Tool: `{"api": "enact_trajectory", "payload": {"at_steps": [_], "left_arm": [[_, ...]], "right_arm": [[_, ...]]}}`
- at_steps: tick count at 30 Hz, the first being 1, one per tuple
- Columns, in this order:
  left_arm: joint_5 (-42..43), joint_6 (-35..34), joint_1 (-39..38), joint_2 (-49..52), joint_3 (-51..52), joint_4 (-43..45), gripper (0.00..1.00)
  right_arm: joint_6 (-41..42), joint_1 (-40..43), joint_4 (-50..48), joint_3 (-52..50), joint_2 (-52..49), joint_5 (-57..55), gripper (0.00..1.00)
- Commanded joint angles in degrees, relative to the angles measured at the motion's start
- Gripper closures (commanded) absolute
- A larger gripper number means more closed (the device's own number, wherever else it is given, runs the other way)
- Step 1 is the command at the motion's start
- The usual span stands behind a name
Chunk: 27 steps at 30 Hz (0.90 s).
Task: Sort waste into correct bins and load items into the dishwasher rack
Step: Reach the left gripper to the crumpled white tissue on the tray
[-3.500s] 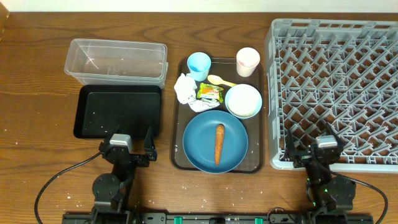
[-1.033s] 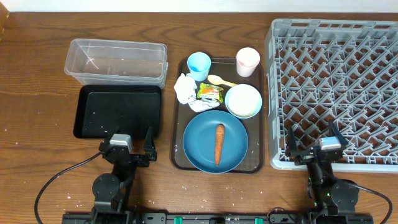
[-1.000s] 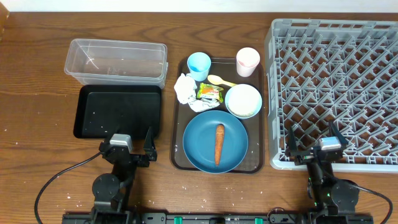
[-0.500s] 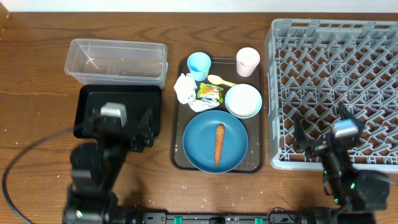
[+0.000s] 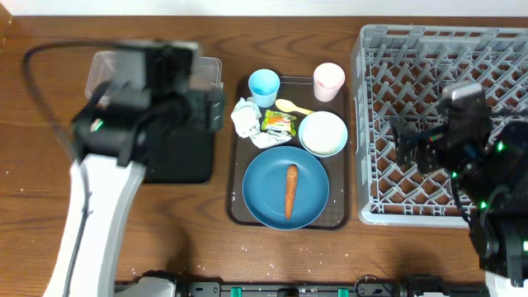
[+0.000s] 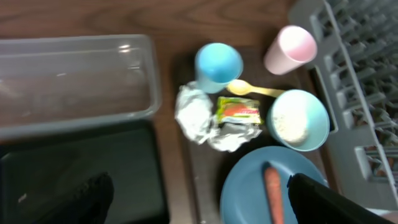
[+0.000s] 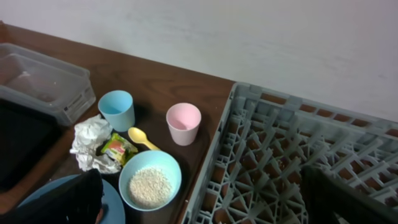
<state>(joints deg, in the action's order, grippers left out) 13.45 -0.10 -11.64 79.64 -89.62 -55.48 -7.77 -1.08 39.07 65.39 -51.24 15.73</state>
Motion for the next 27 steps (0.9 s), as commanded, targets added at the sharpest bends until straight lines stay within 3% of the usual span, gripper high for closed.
{"api": "enact_trajectory", "payload": {"at_steps": [1, 9, 14, 17, 27], "left_arm": [[0.5, 0.5, -2.7, 5.8, -1.4, 0.8, 0.08], [2.0, -4.1, -5.1, 19.3, -1.4, 2.8, 0.10], [-4.3, -20.4, -5.6, 23.1, -1.3, 1.1, 0.10], [-7.4, -26.0, -7.2, 25.0, -0.2, 1.9, 0.10], [-18.9, -30.9, -16.5, 33.9, 0.0, 5.9, 0.11]], "right_arm": [[0.5, -0.1, 0.8, 1.5, -1.7, 1.5, 0.01], [0.4, -0.1, 4.7, 1.4, -4.0, 4.0, 0.01], [0.4, -0.1, 5.0, 1.4, -4.4, 4.0, 0.01], [0.4, -0.1, 5.1, 1.4, -4.4, 4.0, 0.01], [0.4, -0.1, 6.4, 1.4, -4.7, 4.0, 0.01]]}}
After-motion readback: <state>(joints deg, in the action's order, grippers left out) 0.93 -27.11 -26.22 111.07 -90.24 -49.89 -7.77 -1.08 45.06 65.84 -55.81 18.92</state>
